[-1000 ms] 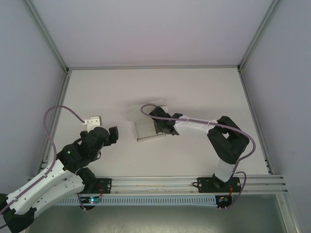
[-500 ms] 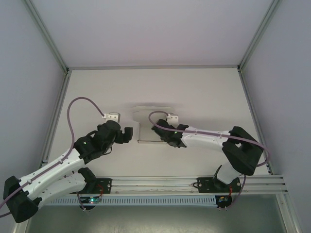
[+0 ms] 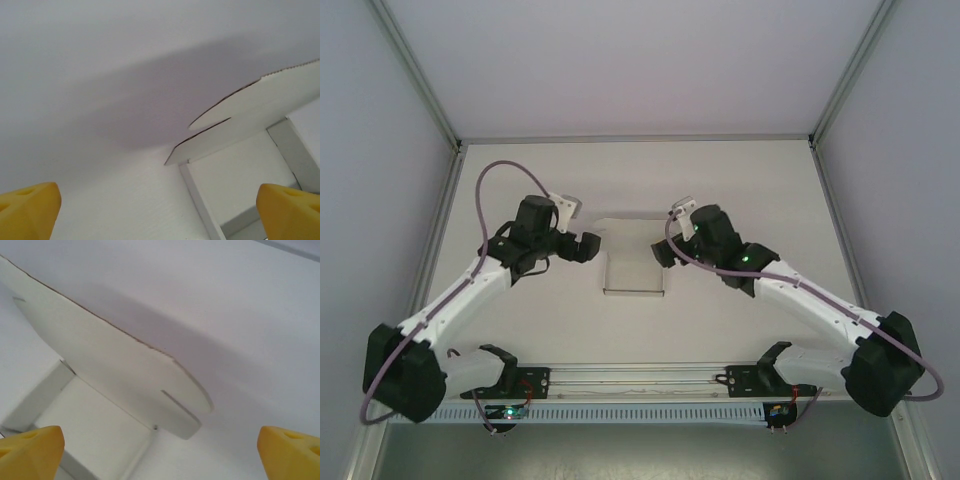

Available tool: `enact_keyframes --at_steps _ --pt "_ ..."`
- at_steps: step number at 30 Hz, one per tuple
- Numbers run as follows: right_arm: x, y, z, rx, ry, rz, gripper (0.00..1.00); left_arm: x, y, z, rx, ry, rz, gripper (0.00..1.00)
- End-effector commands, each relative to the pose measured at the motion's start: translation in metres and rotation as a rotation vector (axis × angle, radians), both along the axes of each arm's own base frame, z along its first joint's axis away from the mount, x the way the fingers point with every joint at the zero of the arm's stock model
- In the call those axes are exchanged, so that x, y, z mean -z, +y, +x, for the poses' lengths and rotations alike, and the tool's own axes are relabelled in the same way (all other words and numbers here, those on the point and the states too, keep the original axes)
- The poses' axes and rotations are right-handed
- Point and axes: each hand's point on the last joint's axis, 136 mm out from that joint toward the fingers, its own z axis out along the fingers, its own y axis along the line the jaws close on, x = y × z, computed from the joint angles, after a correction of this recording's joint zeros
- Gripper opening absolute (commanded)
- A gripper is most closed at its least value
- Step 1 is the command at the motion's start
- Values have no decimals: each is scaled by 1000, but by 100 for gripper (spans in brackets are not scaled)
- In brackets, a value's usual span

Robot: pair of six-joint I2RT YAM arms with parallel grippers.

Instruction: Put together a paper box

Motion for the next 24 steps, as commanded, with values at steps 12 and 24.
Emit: enact_keyframes --at_steps 12,24 --pt "36 4 30 -299 192 -96 72 16 -46 22 469 144 -2 88" --pt "41 9 29 -322 225 -78 42 26 -41 19 488 160 43 66"
